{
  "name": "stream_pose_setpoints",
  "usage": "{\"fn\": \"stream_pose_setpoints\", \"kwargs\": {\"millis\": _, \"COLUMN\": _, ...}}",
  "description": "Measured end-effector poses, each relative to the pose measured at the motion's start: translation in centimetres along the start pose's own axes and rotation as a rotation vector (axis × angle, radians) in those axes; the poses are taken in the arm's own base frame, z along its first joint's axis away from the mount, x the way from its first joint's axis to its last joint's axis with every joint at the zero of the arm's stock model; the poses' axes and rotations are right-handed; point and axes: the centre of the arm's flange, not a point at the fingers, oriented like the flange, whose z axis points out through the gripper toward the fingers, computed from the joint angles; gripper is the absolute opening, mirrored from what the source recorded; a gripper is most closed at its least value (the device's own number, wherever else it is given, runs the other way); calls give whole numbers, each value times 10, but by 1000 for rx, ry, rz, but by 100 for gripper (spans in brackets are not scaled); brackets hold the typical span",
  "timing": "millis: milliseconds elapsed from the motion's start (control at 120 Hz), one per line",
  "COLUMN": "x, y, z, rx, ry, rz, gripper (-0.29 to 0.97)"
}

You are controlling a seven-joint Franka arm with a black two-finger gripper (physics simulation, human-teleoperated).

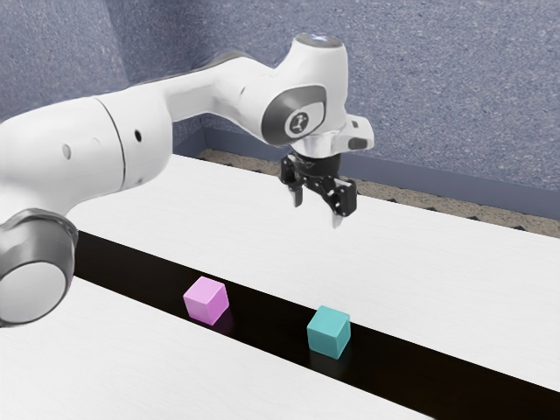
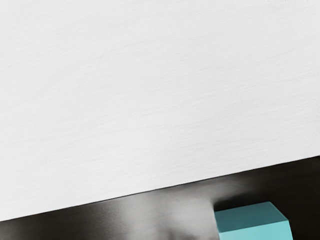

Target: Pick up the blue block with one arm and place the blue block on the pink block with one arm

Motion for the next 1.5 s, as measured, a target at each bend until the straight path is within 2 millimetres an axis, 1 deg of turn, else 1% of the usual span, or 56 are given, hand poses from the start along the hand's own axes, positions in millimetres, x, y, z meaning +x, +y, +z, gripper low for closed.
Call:
{"fn": "stream_pose_setpoints", "kwargs": {"millis": 67, "x": -2, "y": 15, "z": 17, "rx": -16, "ry": 0, "rz": -71, "gripper": 68}}
{"fn": "stream_pose_setpoints", "kwargs": {"millis": 133, "x": -8, "y": 24, "z": 41, "rx": -43, "ry": -15, "rz": -157, "gripper": 68}}
{"fn": "stream_pose_setpoints", "kwargs": {"millis": 175, "x": -10, "y": 32, "z": 51, "rx": -60, "ry": -16, "rz": -205, "gripper": 68}}
{"fn": "stream_pose_setpoints", "kwargs": {"millis": 283, "x": -11, "y": 53, "z": 67, "rx": -109, "ry": -11, "rz": -315, "gripper": 68}}
{"fn": "stream_pose_setpoints", "kwargs": {"millis": 350, "x": -13, "y": 68, "z": 71, "rx": -132, "ry": -3, "rz": -365, "gripper": 68}}
{"fn": "stream_pose_setpoints", "kwargs": {"millis": 417, "x": -20, "y": 88, "z": 79, "rx": -142, "ry": -8, "rz": -399, "gripper": 68}}
{"fn": "stream_pose_setpoints", "kwargs": {"millis": 475, "x": -31, "y": 92, "z": 95, "rx": -134, "ry": -35, "rz": -446, "gripper": 68}}
{"fn": "stream_pose_setpoints", "kwargs": {"millis": 550, "x": -50, "y": 90, "z": 105, "rx": -116, "ry": -58, "rz": -508, "gripper": 68}}
{"fn": "stream_pose_setpoints", "kwargs": {"millis": 633, "x": -61, "y": 88, "z": 109, "rx": -115, "ry": -73, "rz": -551, "gripper": 68}}
{"fn": "stream_pose_setpoints", "kwargs": {"millis": 700, "x": -69, "y": 87, "z": 108, "rx": -116, "ry": -76, "rz": -562, "gripper": 68}}
{"fn": "stream_pose_setpoints", "kwargs": {"millis": 783, "x": -79, "y": 80, "z": 114, "rx": -120, "ry": -78, "rz": -556, "gripper": 68}}
{"fn": "stream_pose_setpoints", "kwargs": {"millis": 842, "x": -81, "y": 73, "z": 114, "rx": -123, "ry": -65, "rz": -545, "gripper": 68}}
{"fn": "stream_pose_setpoints", "kwargs": {"millis": 900, "x": -80, "y": 70, "z": 114, "rx": -126, "ry": -51, "rz": -517, "gripper": 68}}
{"fn": "stream_pose_setpoints", "kwargs": {"millis": 1083, "x": -78, "y": 72, "z": 112, "rx": -131, "ry": -9, "rz": -382, "gripper": 68}}
{"fn": "stream_pose_setpoints", "kwargs": {"millis": 1208, "x": -91, "y": 85, "z": 127, "rx": -119, "ry": -17, "rz": -285, "gripper": 68}}
{"fn": "stream_pose_setpoints", "kwargs": {"millis": 1283, "x": -100, "y": 87, "z": 138, "rx": -113, "ry": -27, "rz": -243, "gripper": 68}}
{"fn": "stream_pose_setpoints", "kwargs": {"millis": 1333, "x": -106, "y": 83, "z": 141, "rx": -111, "ry": -27, "rz": -226, "gripper": 68}}
{"fn": "stream_pose_setpoints", "kwargs": {"millis": 1408, "x": -106, "y": 71, "z": 143, "rx": -107, "ry": -22, "rz": -215, "gripper": 68}}
{"fn": "stream_pose_setpoints", "kwargs": {"millis": 1500, "x": -103, "y": 67, "z": 141, "rx": -108, "ry": 0, "rz": -186, "gripper": 68}}
